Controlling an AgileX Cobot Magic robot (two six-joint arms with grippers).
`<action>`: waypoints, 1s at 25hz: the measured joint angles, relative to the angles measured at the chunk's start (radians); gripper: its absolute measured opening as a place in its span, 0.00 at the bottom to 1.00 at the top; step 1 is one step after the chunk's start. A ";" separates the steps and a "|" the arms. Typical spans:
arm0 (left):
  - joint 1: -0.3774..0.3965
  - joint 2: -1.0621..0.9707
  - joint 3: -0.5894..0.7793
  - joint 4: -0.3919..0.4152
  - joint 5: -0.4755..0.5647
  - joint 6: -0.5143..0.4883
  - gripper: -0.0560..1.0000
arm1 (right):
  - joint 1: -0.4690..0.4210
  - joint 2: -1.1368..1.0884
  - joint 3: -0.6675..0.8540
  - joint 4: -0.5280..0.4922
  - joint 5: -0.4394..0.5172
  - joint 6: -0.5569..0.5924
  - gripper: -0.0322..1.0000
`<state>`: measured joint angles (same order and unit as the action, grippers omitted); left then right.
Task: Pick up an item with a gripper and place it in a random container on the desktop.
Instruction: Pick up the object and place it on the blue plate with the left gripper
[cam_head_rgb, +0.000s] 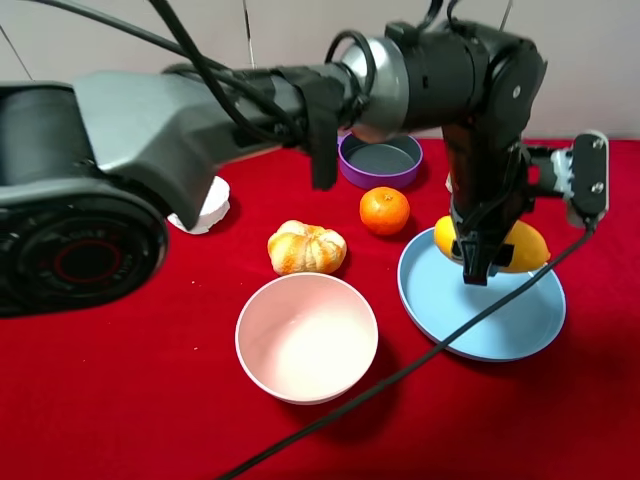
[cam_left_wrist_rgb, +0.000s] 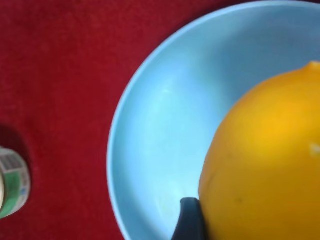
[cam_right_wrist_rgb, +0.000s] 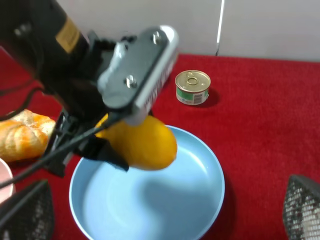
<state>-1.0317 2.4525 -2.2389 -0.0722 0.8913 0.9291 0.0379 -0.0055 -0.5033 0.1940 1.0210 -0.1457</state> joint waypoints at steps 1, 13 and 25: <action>0.000 0.004 0.000 -0.001 -0.002 0.008 0.64 | 0.000 0.000 0.000 0.000 0.000 0.000 0.70; 0.000 0.078 0.000 -0.010 -0.031 0.035 0.64 | 0.000 0.000 0.000 0.000 -0.001 0.000 0.70; -0.001 0.084 0.000 -0.017 -0.060 0.038 0.64 | 0.000 0.000 0.000 0.001 -0.001 0.000 0.70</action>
<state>-1.0328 2.5364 -2.2389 -0.0890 0.8318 0.9667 0.0379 -0.0055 -0.5033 0.1952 1.0200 -0.1457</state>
